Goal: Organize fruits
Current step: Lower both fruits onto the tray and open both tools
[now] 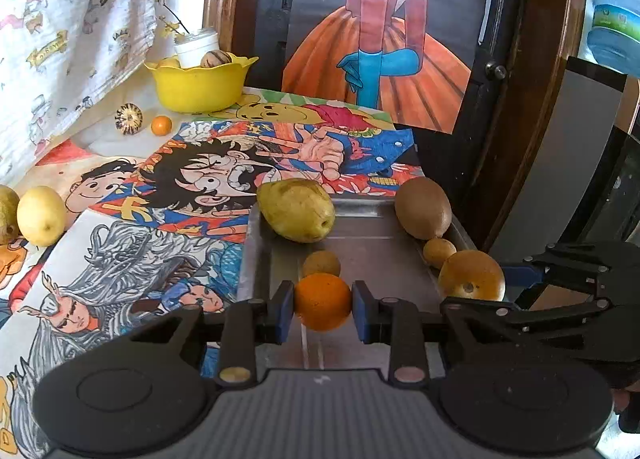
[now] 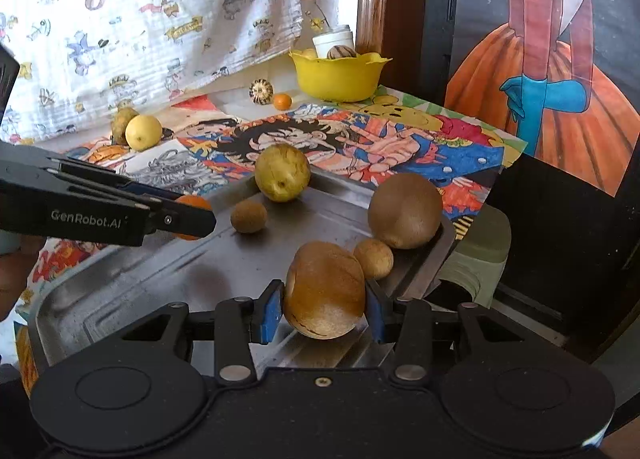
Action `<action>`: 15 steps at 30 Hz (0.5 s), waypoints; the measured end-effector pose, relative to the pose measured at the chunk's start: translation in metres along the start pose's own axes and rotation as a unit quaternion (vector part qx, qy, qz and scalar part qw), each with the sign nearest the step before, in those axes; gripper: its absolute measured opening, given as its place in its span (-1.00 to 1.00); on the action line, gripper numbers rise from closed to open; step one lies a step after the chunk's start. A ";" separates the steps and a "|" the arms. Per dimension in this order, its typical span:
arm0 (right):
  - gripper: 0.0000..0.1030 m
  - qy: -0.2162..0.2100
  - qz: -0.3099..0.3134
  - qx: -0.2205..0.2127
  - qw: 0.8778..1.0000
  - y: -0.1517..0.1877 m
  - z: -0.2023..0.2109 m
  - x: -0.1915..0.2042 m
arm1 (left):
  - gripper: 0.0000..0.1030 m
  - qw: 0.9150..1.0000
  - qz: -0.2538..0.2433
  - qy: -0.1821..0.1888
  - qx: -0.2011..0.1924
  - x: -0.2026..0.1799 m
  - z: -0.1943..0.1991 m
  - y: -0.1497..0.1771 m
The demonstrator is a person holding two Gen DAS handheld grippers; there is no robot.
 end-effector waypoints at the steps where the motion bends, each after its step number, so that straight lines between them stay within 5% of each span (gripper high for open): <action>1: -0.13 0.001 0.002 -0.004 1.000 0.001 0.000 0.000 | -0.35 1.000 0.000 0.000 0.001 0.001 -0.001 0.000; 15: -0.09 0.019 0.012 -0.022 0.999 0.004 0.003 0.003 | -0.33 1.000 0.012 -0.002 0.015 0.006 -0.007 0.005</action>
Point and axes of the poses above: each gripper's, at about its wrist camera, not at the fingertips, and z roughly against the way its jaws point, x to its left, y to its underside, the point moved 4 cm from there along -z, roughly the way its jaws point, and after that the axes turned 15 degrees about y, right-handed, at the moved point
